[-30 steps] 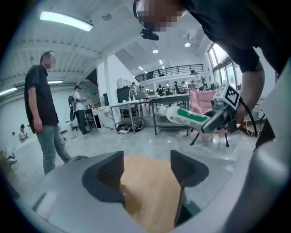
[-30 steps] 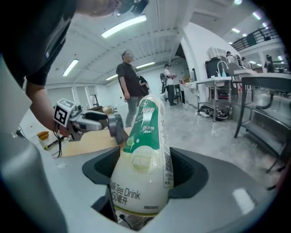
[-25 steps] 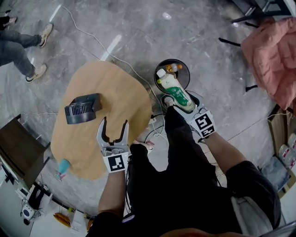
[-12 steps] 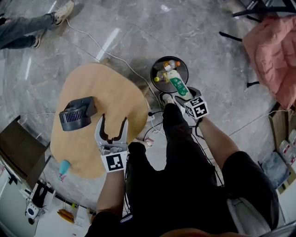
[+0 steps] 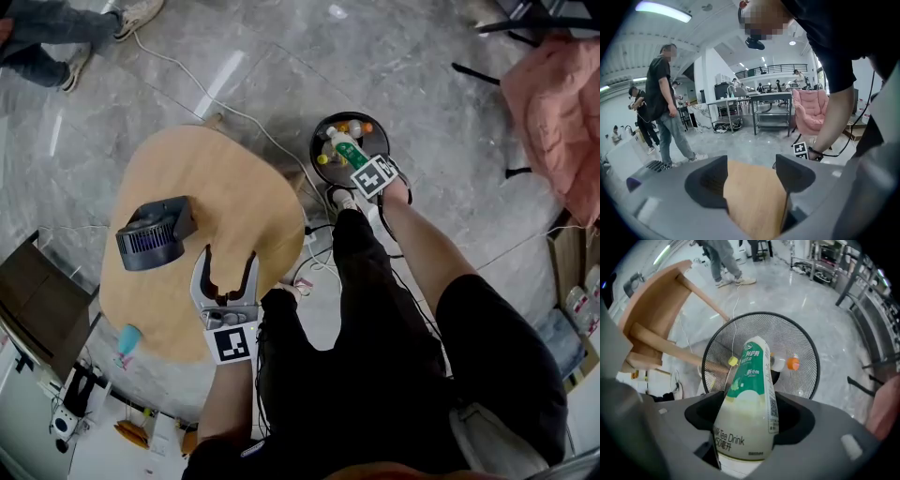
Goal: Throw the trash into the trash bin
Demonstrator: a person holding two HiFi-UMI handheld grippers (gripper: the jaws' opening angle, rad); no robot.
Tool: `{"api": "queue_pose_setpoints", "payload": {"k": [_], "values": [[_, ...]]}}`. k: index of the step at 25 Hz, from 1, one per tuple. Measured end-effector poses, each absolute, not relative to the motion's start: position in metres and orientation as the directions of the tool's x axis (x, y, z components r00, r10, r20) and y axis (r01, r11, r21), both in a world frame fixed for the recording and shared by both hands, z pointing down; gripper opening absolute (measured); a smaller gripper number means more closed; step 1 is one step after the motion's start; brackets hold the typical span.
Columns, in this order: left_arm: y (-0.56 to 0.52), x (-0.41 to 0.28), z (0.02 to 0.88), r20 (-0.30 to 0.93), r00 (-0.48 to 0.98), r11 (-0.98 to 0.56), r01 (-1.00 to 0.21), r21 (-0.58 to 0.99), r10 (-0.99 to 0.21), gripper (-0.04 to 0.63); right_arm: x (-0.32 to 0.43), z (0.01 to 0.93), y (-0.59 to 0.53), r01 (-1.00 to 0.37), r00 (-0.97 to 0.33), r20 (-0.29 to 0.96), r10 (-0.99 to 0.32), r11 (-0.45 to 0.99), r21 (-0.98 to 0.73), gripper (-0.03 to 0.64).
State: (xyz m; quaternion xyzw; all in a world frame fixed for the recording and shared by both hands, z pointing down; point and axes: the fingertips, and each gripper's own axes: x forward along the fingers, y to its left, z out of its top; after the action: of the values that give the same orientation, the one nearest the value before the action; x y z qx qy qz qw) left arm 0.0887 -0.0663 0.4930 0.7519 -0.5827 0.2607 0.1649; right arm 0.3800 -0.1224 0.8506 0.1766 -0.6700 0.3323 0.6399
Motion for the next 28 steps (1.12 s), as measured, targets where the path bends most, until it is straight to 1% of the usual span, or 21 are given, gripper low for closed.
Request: {"api": "queue_pose_setpoints", "payload": {"k": [2, 5, 10, 13, 14, 17, 18, 20, 23, 26, 28], "values": [[-0.060, 0.085, 0.494, 0.590, 0.177, -0.259, -0.964, -0.057, -0.787, 0.328, 0.375, 0.863, -0.130, -0.606, -0.055, 0.977, 0.208, 0.770, -0.198, 0.351], [-0.052, 0.081, 0.497, 0.598, 0.167, -0.252, -0.966, -0.061, -0.784, 0.328, 0.367, 0.880, -0.138, -0.566, -0.010, 0.975, 0.223, 0.802, -0.190, 0.351], [-0.044, 0.080, 0.499, 0.594, 0.172, -0.256, -0.965, -0.059, -0.786, 0.328, 0.357, 0.907, -0.132, -0.554, 0.050, 0.952, 0.303, 0.801, -0.226, 0.354], [-0.043, 0.080, 0.504, 0.582, 0.175, -0.252, -0.966, -0.053, -0.794, 0.328, 0.359, 0.918, -0.137, -0.567, 0.072, 0.955, 0.289, 0.799, -0.199, 0.370], [-0.043, 0.080, 0.506, 0.579, 0.175, -0.250, -0.967, -0.050, -0.796, 0.328, 0.358, 0.919, -0.141, -0.569, 0.066, 0.962, 0.264, 0.802, -0.181, 0.381], [-0.039, 0.085, 0.508, 0.577, 0.184, -0.251, -0.967, -0.038, -0.796, 0.328, 0.356, 0.909, -0.148, -0.550, 0.039, 0.982, 0.186, 0.824, -0.134, 0.459], [-0.039, 0.088, 0.507, 0.575, 0.190, -0.257, -0.966, -0.035, -0.796, 0.328, 0.356, 0.902, -0.149, -0.549, 0.020, 0.987, 0.157, 0.827, -0.120, 0.466], [-0.039, 0.096, 0.505, 0.568, 0.207, -0.276, -0.960, -0.038, -0.797, 0.328, 0.359, 0.880, -0.155, -0.564, -0.037, 0.997, 0.073, 0.822, -0.081, 0.469], [-0.043, 0.103, 0.499, 0.551, 0.231, -0.306, -0.951, -0.047, -0.802, 0.328, 0.359, 0.826, -0.166, -0.599, -0.147, 0.984, -0.102, 0.801, -0.006, 0.469], [-0.045, 0.110, 0.492, 0.531, 0.266, -0.359, -0.930, -0.077, -0.804, 0.328, 0.349, 0.745, -0.170, -0.608, -0.272, 0.920, -0.281, 0.792, 0.062, 0.468], [-0.046, 0.115, 0.485, 0.520, 0.299, -0.415, -0.902, -0.119, -0.800, 0.328, 0.339, 0.684, -0.167, -0.621, -0.347, 0.856, -0.383, 0.778, 0.096, 0.453]]}}
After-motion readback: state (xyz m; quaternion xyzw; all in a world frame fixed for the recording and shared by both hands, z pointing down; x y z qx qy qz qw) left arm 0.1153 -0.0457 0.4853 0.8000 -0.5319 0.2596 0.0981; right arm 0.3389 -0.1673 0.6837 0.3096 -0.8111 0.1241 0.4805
